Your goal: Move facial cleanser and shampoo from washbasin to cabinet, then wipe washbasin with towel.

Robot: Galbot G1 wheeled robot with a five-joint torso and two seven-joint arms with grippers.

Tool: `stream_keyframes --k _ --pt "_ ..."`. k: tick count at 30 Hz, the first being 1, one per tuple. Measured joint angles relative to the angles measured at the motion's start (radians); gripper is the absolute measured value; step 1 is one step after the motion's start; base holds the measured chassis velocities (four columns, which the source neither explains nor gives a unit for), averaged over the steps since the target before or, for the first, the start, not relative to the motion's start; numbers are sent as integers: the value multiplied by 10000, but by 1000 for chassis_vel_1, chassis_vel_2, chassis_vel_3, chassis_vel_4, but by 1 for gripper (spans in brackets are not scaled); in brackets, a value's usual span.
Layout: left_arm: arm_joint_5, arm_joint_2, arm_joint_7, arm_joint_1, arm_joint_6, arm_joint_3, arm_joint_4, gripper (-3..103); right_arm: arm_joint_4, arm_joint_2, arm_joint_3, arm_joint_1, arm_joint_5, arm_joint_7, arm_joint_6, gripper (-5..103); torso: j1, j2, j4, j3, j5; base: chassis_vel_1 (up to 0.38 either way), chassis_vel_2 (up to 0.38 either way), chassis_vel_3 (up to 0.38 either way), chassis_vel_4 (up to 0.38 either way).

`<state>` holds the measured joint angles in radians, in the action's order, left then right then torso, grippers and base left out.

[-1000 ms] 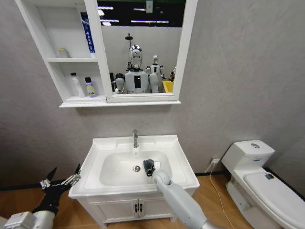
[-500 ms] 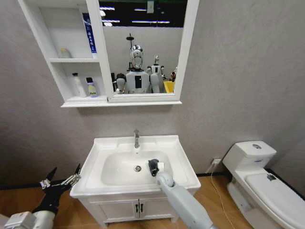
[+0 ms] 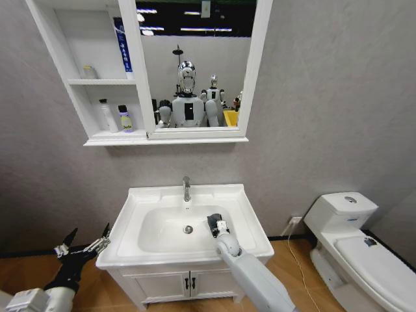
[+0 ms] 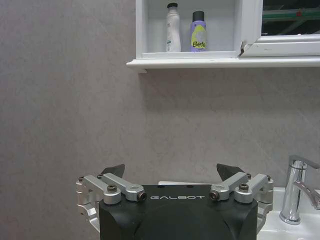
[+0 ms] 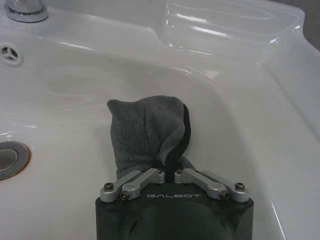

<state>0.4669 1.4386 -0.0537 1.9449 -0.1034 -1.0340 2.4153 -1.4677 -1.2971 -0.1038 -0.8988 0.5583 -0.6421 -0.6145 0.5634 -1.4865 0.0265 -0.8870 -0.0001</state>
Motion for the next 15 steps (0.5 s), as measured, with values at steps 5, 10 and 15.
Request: stream_keyframes --k 5,10,15 --pt "0 0 0 0 0 0 0 100 58 11 51 47 -742 168 381 3 1 1 2 -1 -1 0 0 0 0" --pt "0 0 0 0 0 0 0 100 56 18 106 155 -1686 266 792 3 1 2 5 -1 -2 0 0 0 0" --pt "0 0 0 0 0 0 0 100 -9 11 252 260 -3026 455 1457 3 1 1 3 0 -2 0 0 0 0"
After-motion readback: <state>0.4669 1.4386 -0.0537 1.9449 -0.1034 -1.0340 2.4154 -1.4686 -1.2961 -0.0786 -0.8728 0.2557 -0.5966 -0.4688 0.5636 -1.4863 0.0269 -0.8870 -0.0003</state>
